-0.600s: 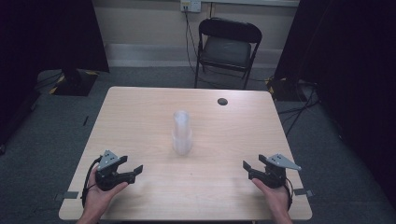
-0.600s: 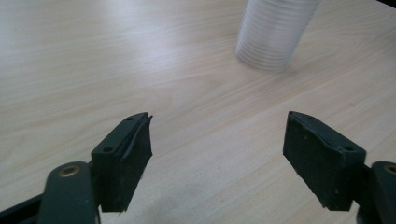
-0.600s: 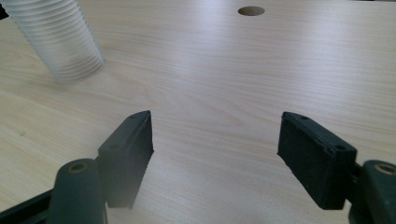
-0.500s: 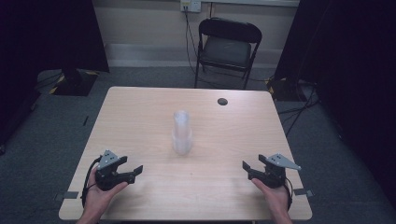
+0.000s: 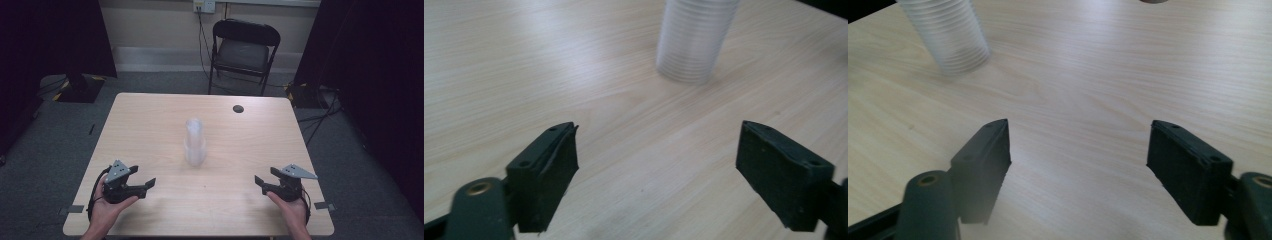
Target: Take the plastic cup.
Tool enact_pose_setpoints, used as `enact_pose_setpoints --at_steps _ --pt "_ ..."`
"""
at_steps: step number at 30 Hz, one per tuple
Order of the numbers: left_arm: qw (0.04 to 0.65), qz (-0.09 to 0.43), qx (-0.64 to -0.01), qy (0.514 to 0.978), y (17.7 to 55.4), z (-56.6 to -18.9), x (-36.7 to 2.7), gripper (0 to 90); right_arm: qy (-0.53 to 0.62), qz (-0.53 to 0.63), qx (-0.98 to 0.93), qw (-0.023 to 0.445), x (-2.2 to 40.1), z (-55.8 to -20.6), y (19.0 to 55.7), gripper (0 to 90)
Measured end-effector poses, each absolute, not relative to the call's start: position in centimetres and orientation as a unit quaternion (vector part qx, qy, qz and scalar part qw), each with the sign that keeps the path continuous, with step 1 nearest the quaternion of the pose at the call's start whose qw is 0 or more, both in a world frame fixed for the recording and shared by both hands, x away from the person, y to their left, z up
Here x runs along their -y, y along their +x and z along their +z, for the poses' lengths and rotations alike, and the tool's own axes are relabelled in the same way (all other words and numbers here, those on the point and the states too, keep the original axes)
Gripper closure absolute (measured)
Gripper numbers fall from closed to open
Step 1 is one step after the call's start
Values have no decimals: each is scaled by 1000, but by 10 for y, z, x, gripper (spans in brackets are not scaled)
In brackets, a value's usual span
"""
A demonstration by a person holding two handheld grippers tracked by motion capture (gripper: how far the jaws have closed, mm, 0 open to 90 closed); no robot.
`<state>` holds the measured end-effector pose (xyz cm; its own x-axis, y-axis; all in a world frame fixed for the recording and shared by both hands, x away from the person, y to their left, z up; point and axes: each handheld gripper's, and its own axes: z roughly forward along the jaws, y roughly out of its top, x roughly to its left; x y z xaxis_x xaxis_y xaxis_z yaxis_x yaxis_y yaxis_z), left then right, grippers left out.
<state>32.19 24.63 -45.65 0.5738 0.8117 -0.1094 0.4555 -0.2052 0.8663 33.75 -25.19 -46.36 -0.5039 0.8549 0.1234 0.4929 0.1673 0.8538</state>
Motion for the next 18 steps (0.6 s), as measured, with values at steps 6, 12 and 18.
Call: enact_pose_setpoints --at_steps 6,12,18 --pt "491 182 -420 741 321 -448 -248 164 458 459 -738 188 249 -463 333 257" --pt "502 188 -415 735 324 -438 -244 160 456 458 -742 178 246 -465 335 256" --pt "509 185 -399 740 331 -429 -237 176 456 456 -744 175 246 -466 334 253"
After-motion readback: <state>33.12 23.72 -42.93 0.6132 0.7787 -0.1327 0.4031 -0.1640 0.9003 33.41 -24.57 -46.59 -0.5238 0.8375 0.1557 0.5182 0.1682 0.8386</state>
